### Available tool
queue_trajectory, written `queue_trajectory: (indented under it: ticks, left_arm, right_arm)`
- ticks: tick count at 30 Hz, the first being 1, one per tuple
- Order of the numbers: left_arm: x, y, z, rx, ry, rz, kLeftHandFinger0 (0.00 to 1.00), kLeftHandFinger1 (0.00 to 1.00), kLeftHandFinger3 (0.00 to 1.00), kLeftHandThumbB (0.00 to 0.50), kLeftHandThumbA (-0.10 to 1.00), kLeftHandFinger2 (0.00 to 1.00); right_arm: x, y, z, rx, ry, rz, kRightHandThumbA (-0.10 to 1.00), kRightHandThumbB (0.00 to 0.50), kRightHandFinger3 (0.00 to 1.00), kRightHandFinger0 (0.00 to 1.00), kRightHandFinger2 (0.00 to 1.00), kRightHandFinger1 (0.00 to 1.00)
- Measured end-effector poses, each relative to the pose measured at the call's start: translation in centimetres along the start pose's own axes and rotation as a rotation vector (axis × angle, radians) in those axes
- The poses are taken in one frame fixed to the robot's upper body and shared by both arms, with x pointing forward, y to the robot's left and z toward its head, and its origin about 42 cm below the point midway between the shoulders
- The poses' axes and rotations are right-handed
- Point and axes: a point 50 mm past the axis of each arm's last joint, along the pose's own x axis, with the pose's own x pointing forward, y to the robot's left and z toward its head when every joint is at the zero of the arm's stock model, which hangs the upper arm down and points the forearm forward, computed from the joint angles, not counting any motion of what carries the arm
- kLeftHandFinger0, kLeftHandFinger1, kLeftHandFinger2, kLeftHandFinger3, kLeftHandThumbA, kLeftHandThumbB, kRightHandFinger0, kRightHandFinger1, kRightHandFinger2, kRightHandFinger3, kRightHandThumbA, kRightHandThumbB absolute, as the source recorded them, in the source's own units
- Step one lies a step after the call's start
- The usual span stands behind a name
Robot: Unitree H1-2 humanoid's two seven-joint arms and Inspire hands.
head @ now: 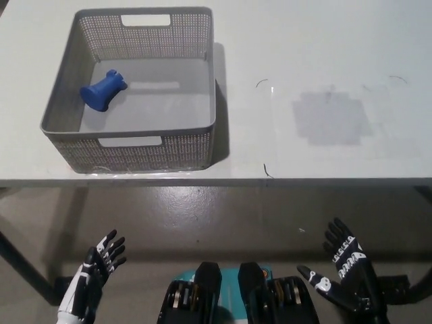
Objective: Use the right hand to pick up a chess pieces and put it into a container on the left hand side
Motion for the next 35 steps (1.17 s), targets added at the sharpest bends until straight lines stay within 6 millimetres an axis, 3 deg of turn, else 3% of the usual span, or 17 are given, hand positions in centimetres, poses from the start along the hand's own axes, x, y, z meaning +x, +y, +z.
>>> queue_trajectory:
  ticks: [12,14,18,27,35]
  left_arm:
    - [0.5,0.0,0.3,0.009,-0.008,0.003,1.0,1.0,1.0,0.231,1.0,1.0]
    - [0.6,0.0,0.4,0.009,-0.009,0.003,1.0,1.0,1.0,0.231,1.0,1.0]
    - [0.5,-0.1,0.3,0.009,-0.008,0.001,1.0,1.0,1.0,0.236,1.0,1.0]
    - [-0.3,-0.2,-0.3,0.005,0.012,0.003,1.0,1.0,1.0,0.243,1.0,1.0]
    - [-1.3,-0.2,-0.9,0.001,0.032,0.009,1.0,1.0,1.0,0.22,1.0,1.0]
  right_arm:
    - [0.4,0.0,0.0,-0.001,-0.008,-0.007,1.0,0.126,1.0,1.0,1.0,1.0]
    - [0.4,-0.1,0.1,-0.007,-0.008,-0.007,1.0,0.103,1.0,1.0,1.0,1.0]
    - [0.4,-0.2,0.1,-0.012,-0.008,-0.012,0.95,0.134,1.0,1.0,1.0,1.0]
    - [0.1,-0.5,0.0,-0.015,-0.002,-0.028,0.96,0.125,1.0,1.0,1.0,1.0]
    - [-0.7,-0.7,-0.5,-0.02,0.016,-0.033,0.93,0.125,1.0,1.0,1.0,1.0]
